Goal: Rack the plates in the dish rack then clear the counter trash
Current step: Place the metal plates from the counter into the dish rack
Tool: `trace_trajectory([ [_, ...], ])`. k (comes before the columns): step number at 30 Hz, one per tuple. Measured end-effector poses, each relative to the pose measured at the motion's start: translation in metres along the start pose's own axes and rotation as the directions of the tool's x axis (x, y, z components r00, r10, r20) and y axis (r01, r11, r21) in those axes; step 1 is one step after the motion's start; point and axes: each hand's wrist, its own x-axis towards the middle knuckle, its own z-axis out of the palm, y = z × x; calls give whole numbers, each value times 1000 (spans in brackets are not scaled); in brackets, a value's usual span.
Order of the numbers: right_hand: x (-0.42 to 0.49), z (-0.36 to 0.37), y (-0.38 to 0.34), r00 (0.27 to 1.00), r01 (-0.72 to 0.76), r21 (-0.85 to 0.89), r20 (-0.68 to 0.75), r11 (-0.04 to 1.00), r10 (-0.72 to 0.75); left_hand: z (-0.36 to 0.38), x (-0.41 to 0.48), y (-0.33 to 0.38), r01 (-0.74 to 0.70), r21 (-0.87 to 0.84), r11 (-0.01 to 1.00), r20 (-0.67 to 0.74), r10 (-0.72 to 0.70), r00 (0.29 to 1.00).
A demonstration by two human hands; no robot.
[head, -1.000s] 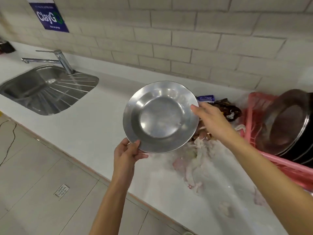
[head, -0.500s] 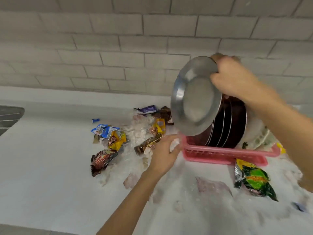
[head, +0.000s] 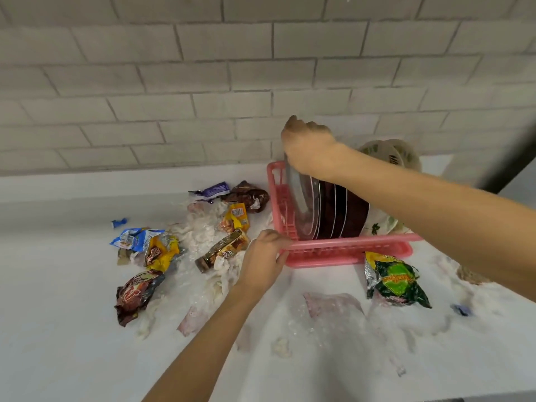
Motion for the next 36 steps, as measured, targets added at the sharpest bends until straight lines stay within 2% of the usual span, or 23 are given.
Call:
trace_trajectory([
  [4,6,18,-9,996,12,-62,93,998,-6,1,4,-5,-13,-21,1000,-3,13,1000],
  [8,10,28,-8,998,24,-78,53,997,-20,7,9,-4,20,-35,999,-3,-20,1000],
  [12,14,38,-9,978,22,-82,211,996,-4,9,7,-5,38,-50,998,-21,-39,999],
  [22,29,37,-14,980,2,-21,199,1000,2,8,8,-7,33,-78,996,-39,-36,999],
  [27,29,39,-15,971,-3,-22,238,1000,9,10,4,-7,24,-89,996,-57,-29,998],
  [36,26,35,-6,961,-55,77,275,996,32,11,1,-8,10,-126,992,-62,-18,998],
])
